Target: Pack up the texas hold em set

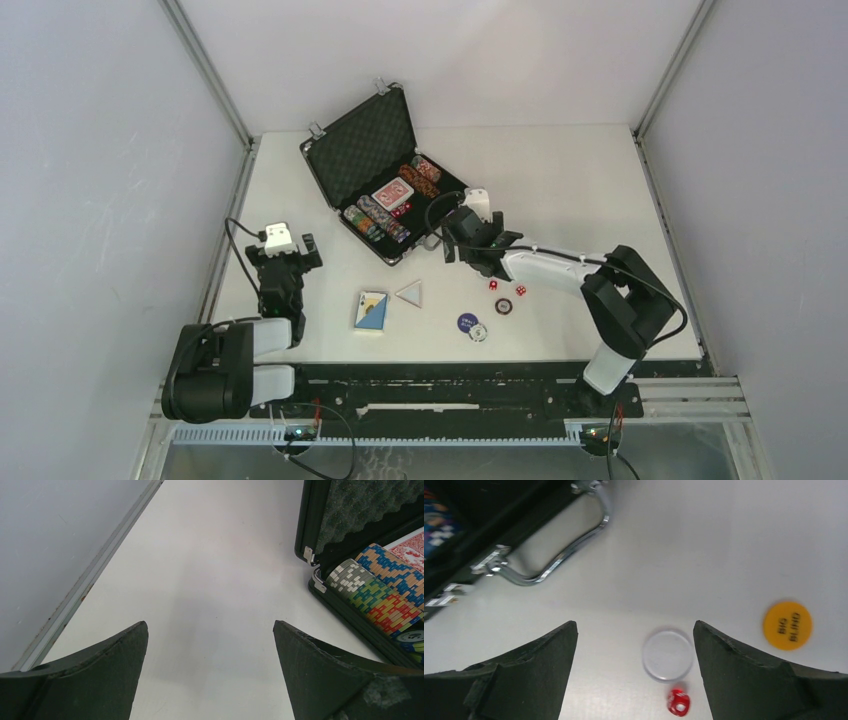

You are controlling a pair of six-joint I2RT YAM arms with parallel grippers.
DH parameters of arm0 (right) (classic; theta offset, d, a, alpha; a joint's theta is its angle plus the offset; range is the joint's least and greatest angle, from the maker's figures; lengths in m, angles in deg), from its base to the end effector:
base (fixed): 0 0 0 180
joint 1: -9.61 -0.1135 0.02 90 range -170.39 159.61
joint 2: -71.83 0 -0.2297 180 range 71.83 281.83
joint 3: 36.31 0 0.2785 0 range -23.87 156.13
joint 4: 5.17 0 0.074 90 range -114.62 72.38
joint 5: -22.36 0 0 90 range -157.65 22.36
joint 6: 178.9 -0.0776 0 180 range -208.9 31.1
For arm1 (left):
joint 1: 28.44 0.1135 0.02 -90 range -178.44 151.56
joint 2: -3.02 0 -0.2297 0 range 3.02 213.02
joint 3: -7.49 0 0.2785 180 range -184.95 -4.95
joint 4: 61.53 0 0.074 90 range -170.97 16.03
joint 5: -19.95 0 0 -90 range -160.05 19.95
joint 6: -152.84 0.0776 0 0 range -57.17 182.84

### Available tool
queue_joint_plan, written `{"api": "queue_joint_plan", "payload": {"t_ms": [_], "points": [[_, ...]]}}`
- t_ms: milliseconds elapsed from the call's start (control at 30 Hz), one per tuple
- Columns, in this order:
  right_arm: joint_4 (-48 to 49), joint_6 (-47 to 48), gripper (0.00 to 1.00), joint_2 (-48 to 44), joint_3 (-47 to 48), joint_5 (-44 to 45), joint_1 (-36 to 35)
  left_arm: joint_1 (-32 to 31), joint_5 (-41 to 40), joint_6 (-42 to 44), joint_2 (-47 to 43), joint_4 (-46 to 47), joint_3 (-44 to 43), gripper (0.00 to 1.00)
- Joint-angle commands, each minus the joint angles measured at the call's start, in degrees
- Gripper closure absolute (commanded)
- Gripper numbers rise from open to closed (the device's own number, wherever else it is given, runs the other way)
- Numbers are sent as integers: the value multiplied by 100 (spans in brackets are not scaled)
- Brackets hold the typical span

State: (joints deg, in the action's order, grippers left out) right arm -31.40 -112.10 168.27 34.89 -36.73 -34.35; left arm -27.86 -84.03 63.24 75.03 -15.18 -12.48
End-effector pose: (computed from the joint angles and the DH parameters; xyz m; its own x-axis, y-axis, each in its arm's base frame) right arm 0.3050 0.2387 0.1130 -0.6615 -0.1683 -0.7309 -0.1139 0.9857 -0.1240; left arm 0.2687 0.0215 0.0976 -0.1009 0.0058 -0.9949 -0.2495 0.9679 0.0309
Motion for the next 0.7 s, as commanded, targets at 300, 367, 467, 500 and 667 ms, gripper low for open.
{"api": "queue_joint_plan", "payload": {"t_ms": [300, 367, 467, 500, 667], "points": [[548, 133, 33, 752, 896, -1477, -355, 48, -68, -64, -20, 115, -328, 0], [564, 179, 53, 649, 900, -1554, -398, 51, -70, -71, -18, 116, -326, 0], [563, 270, 83, 494, 894, -1341, -532, 48, -69, -71, -16, 115, -328, 0], [615, 284, 89, 456, 893, -1304, -562, 52, -70, -65, -17, 116, -328, 0], [895, 514, 70, 475, 1114, -1447, -401, 48, -67, -60, -20, 114, -332, 0]]}}
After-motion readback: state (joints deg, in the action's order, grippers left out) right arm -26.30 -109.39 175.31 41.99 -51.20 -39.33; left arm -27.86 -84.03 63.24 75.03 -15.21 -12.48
